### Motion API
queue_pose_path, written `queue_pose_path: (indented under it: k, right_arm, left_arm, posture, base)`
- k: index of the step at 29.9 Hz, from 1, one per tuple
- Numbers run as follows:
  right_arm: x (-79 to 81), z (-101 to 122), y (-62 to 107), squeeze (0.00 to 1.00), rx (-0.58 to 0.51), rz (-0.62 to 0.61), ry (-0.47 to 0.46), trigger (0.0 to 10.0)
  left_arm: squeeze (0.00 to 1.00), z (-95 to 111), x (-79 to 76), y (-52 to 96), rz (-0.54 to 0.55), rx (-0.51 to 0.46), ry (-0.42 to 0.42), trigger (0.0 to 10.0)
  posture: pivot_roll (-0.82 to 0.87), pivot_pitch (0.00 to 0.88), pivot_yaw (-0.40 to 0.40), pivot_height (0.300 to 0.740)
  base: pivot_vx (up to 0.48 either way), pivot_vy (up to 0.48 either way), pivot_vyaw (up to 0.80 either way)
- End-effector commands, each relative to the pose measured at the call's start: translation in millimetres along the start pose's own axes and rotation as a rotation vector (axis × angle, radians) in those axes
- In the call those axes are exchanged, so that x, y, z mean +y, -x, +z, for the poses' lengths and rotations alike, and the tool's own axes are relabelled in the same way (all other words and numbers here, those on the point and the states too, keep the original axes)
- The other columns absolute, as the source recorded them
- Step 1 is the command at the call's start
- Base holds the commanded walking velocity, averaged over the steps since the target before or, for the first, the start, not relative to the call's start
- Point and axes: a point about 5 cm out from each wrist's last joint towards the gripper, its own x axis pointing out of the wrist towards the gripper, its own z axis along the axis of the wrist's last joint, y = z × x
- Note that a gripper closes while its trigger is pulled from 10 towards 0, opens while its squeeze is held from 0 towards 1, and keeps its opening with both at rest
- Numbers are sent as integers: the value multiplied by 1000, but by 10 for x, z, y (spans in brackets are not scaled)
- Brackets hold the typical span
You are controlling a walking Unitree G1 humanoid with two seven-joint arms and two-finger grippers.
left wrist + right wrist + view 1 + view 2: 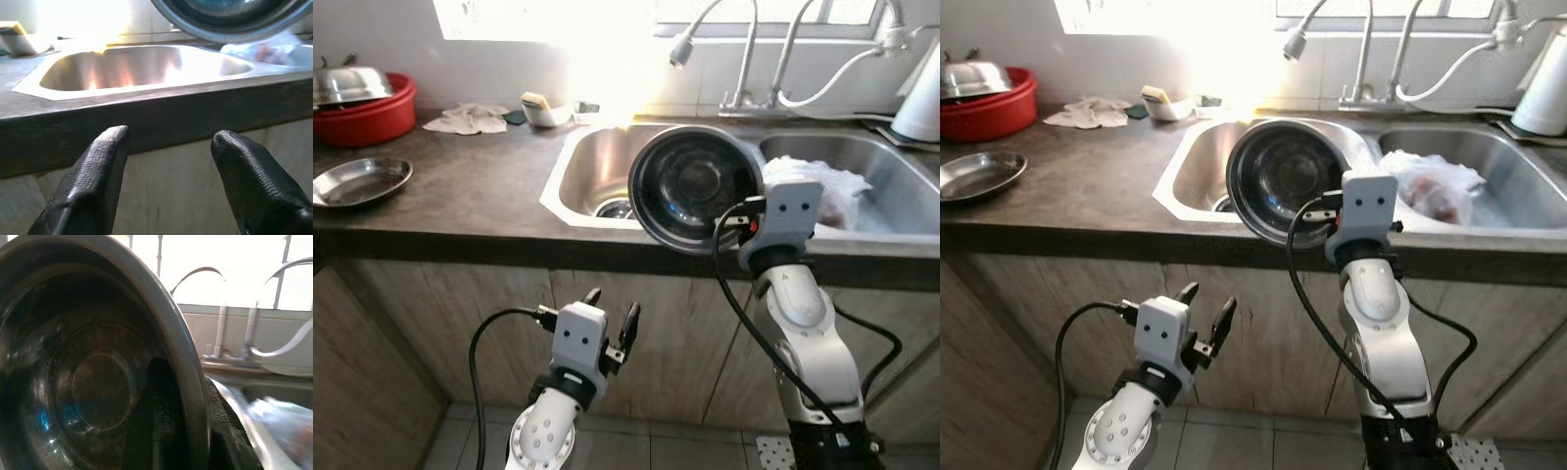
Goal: Kitchen organization
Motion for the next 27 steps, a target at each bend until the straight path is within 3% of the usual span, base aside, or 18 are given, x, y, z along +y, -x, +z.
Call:
queue_pose_path:
  k: [1, 8, 19, 22, 27]
  right_arm:
    - [-20, 38, -34, 0, -17, 2, -4, 10000]
    - [-51, 140, -159, 0, -44, 30, -8, 10000]
    - [-92, 112, -332, 0, 44, 79, 23, 10000]
    - [-120, 72, -377, 0, 98, 88, 38, 10000]
    - [-202, -86, -503, 0, 291, 143, 36, 10000]
  left_arm:
    - [0, 56, 6, -15, 3, -26, 3, 10000]
    - [0, 202, 100, -106, 32, -80, -14, 10000]
    - [0, 254, 136, -143, 34, -94, -28, 10000]
    - [0, 280, 145, -162, 35, -92, -12, 10000]
    - [0, 333, 169, -197, 43, -100, -31, 10000]
  posture:
    - [36, 50, -39, 740]
    - [39, 52, -44, 740]
    - [38, 53, -44, 740]
    - [38, 53, -44, 740]
    - [44, 58, -43, 740]
  base:
    - [472, 0, 0]
    - [472, 0, 0]
    - [472, 0, 0]
    - [325, 0, 0]
    - [0, 0, 0]
